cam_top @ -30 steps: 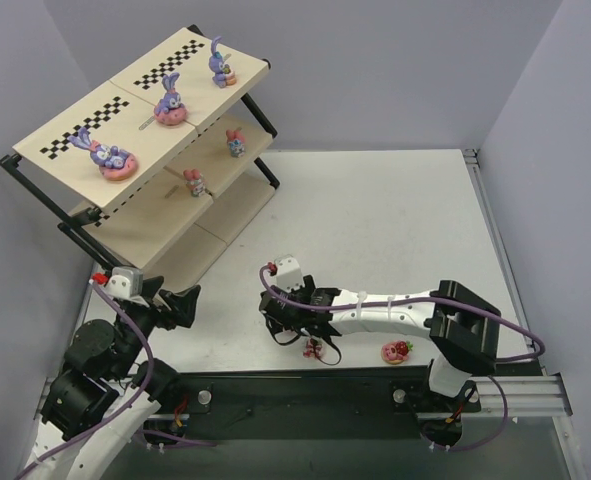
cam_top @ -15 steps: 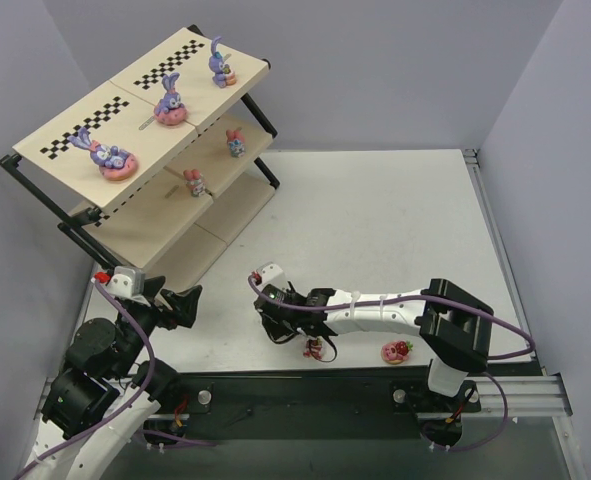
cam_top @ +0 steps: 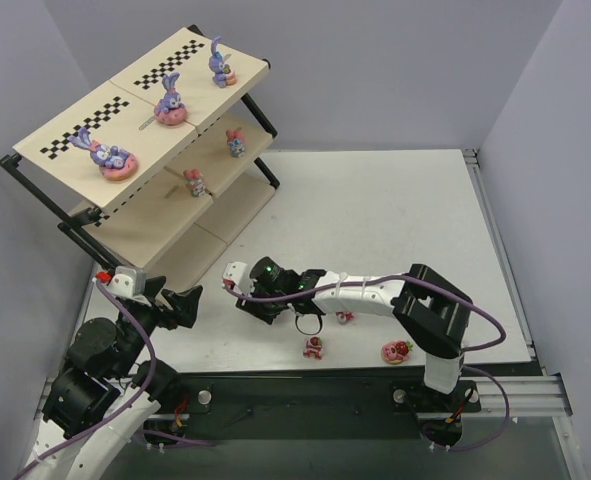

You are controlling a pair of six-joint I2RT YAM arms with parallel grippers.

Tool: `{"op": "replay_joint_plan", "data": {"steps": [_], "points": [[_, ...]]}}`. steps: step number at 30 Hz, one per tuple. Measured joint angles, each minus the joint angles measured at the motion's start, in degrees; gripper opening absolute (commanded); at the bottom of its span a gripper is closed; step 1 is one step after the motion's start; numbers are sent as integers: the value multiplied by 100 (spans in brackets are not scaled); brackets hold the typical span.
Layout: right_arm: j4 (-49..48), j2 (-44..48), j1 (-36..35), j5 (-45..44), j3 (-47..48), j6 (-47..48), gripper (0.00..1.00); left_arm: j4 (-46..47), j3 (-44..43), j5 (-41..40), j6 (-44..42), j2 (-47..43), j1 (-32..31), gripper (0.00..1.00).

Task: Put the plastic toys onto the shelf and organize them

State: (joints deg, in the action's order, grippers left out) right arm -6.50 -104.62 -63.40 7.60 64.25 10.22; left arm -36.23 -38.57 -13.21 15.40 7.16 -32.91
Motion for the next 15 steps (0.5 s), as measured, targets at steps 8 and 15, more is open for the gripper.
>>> {"op": "replay_joint_plan", "data": {"steps": [8, 15], "points": [[-68, -446, 24, 175, 431, 651, 54, 4, 2, 13, -2, 9, 0, 97], [-96, -476, -42, 48, 437, 678, 92, 4, 2, 31, -13, 20, 0, 97]]}}
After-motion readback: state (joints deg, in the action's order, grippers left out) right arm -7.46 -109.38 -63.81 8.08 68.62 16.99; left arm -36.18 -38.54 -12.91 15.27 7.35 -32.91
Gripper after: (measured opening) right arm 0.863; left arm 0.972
